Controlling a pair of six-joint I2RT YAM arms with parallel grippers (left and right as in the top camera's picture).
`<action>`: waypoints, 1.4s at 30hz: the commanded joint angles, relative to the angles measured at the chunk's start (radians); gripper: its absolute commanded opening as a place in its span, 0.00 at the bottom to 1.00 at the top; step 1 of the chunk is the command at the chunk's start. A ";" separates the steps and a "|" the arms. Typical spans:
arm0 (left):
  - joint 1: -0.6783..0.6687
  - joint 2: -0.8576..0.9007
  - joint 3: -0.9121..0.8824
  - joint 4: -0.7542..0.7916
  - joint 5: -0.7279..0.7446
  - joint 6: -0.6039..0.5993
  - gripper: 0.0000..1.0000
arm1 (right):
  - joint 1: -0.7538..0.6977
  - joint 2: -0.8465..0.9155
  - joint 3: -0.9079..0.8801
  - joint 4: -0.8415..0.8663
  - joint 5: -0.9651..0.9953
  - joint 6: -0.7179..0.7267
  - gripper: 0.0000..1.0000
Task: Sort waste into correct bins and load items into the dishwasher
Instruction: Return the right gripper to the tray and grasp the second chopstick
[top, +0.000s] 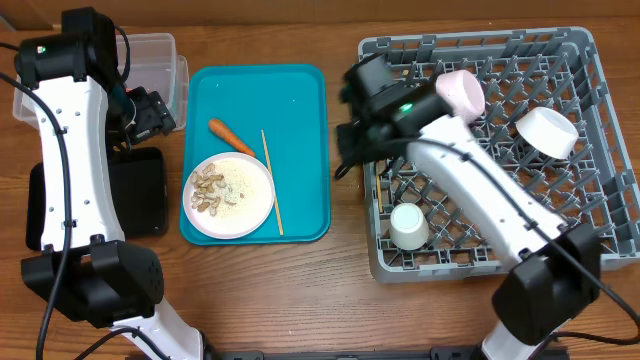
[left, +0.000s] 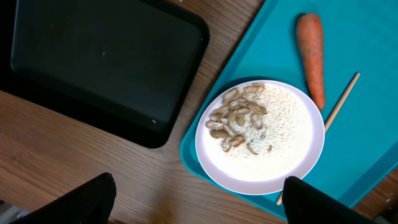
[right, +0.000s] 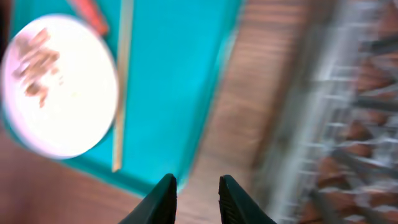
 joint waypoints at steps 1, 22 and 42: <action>0.002 -0.001 0.003 -0.004 -0.012 -0.014 0.88 | 0.089 0.026 0.016 0.004 -0.029 0.004 0.27; 0.002 -0.001 0.003 -0.004 -0.012 -0.014 0.88 | 0.315 0.269 -0.078 0.215 0.058 0.058 0.41; 0.002 -0.001 0.003 0.003 -0.012 -0.014 0.89 | 0.316 0.377 -0.083 0.274 0.095 0.081 0.41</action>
